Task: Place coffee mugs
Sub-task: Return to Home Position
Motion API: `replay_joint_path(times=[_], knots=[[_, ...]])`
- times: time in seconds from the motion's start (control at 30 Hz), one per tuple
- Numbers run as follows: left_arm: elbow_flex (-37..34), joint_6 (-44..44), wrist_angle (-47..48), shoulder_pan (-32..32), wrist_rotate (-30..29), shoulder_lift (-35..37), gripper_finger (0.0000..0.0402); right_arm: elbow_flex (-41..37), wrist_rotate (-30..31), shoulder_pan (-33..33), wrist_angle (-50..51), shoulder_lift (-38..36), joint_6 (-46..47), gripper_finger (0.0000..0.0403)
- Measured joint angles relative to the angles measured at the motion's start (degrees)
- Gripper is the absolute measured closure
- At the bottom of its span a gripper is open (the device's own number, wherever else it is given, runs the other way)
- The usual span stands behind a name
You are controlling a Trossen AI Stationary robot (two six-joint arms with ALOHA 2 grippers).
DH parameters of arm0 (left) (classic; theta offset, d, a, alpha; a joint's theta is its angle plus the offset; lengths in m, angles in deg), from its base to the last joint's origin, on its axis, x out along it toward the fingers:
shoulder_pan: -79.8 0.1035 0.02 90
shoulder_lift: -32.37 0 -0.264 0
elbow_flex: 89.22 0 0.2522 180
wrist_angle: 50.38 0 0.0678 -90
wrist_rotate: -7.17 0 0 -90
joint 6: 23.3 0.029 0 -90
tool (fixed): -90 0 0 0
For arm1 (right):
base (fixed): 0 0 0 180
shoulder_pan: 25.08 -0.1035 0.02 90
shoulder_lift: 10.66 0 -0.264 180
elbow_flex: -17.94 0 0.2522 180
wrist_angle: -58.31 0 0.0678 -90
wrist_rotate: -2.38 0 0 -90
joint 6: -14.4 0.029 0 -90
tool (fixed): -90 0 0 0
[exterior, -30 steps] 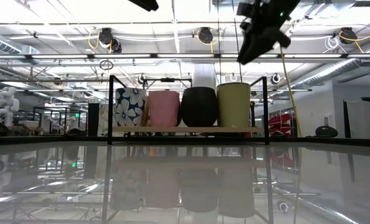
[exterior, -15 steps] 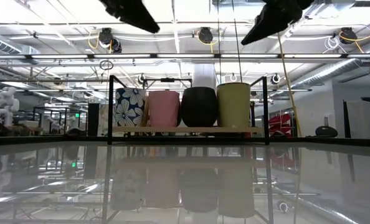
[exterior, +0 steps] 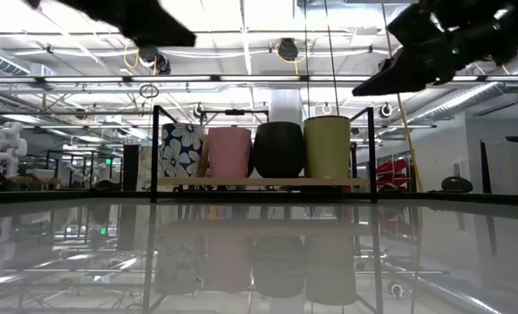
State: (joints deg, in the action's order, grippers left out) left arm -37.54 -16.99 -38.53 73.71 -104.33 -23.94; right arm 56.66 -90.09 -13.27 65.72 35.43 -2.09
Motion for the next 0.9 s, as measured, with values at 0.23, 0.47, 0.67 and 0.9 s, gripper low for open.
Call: replay_joint_path(times=[0.23,0.47,0.67,0.9], knots=[[-10.04,1.2,-8.41,3.5,11.8,10.82,0.0282,-10.18,-8.29,0.1,-23.43,-1.44,0.36,0.0311],[-16.3,2.74,-8.32,6.16,17.03,18.39,0.0316,-15.17,-8.06,0.17,-32.0,-1.09,-3.49,0.0395],[-20.06,4.44,-8.75,8.78,17.47,20.54,0.0381,-15.59,-8.08,0.17,-31.94,-1.1,-3.6,0.0401],[-24.48,0.96,-8.71,11.91,17.23,20.96,0.0398,-16.29,-8.26,0.07,-31.22,-1.1,0.72,0.0402]])
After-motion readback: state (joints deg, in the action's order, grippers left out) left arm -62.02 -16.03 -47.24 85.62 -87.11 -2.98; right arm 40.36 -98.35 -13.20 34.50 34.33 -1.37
